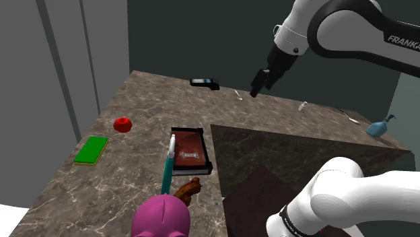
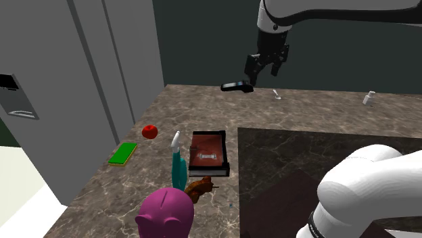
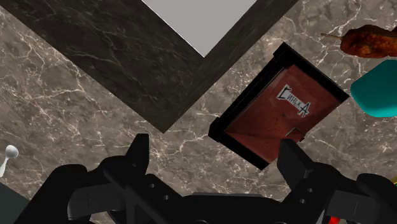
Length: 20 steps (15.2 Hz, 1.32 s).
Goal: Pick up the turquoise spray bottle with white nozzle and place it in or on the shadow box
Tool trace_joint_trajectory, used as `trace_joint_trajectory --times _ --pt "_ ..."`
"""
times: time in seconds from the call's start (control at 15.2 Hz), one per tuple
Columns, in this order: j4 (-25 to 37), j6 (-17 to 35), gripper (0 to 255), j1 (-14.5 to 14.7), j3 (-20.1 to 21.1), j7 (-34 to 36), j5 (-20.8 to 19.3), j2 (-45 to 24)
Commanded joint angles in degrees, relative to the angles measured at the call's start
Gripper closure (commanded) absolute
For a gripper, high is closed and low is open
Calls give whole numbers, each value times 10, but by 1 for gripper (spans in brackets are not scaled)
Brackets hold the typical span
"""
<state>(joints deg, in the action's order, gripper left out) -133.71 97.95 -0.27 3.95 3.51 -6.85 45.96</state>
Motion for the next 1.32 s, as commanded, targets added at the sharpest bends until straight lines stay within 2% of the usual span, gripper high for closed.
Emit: trace_joint_trajectory --times 0.0,0.59,1.25 --pt "0 0 0 0 0 0 0 0" --pt "-26 31 0 14 119 177 72 -43" --pt "23 85 0 7 257 378 121 -175"
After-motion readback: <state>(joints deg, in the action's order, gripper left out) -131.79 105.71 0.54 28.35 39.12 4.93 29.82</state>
